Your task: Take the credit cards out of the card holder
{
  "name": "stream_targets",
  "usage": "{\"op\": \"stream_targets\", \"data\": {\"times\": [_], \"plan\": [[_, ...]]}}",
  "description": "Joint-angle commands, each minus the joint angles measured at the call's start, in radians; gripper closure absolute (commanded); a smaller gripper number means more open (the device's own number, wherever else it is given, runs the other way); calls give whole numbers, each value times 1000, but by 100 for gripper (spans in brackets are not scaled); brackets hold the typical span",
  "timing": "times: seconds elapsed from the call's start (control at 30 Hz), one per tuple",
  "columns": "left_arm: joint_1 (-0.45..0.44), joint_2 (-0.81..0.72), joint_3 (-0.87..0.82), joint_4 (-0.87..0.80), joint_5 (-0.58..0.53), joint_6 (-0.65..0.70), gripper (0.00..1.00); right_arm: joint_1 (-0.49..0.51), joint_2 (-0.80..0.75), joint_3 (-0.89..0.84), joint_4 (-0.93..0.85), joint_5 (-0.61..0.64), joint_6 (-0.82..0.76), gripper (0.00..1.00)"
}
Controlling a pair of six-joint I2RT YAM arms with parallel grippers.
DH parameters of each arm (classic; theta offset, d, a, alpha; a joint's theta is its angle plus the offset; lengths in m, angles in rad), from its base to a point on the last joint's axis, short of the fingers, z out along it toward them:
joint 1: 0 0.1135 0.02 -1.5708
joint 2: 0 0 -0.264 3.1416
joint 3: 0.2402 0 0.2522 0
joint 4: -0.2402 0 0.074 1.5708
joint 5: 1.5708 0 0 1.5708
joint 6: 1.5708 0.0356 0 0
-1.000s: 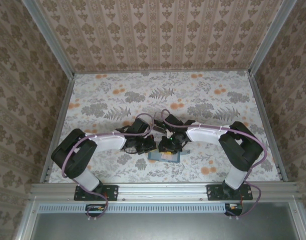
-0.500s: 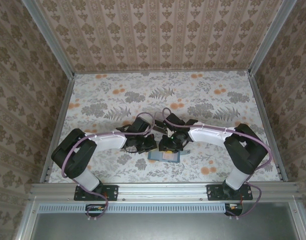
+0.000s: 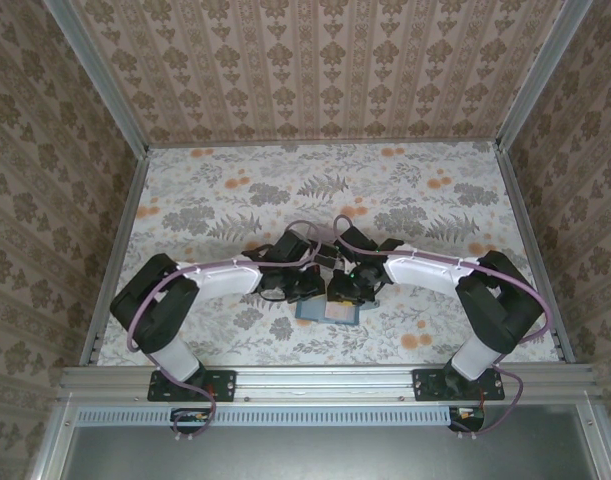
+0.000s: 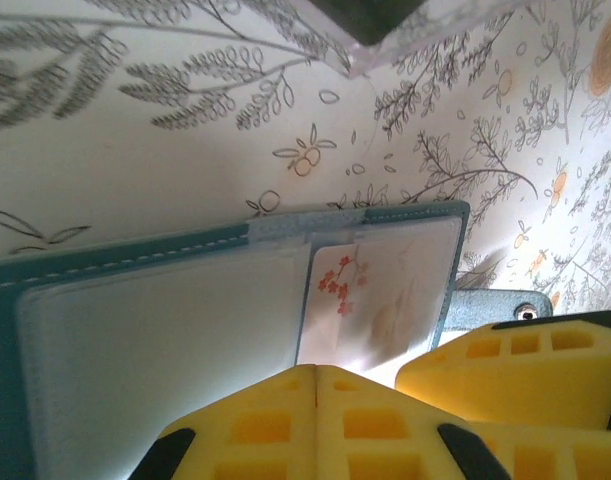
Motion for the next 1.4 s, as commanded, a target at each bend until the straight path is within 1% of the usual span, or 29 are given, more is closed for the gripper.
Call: {"op": "stream_targets", "data": {"times": [0.0, 0.23, 0.33, 0.53, 0.6, 0.73, 0.93, 1.0, 1.2, 1.37], "plan": [[-13, 27, 23, 53, 59, -11, 94, -9, 3, -16, 25, 16, -1, 72], [-12, 70, 6, 103, 85, -29, 91, -15, 32, -35, 40, 24, -7, 73], [-11, 81, 4, 96, 81, -27, 90, -18, 44, -46, 47, 26, -7, 74], [-9, 91, -4, 107, 81, -26, 85, -19, 61, -59, 63, 16, -7, 75], [-10, 89, -2, 94, 78, -23, 83, -19, 63, -60, 64, 15, -7, 75], [-8, 71, -4, 52, 49, -10, 82, -20, 61, -61, 64, 14, -7, 75], [-5, 71, 4, 48, 51, -3, 79, -20, 59, -62, 62, 14, -7, 75], [-6, 75, 3, 50, 50, -6, 76, -21, 58, -65, 62, 13, -7, 75], [-5, 78, 1, 63, 56, -4, 76, -20, 50, -65, 57, 11, -10, 75], [-5, 97, -8, 117, 86, -26, 75, -20, 51, -62, 54, 5, -10, 75]]}}
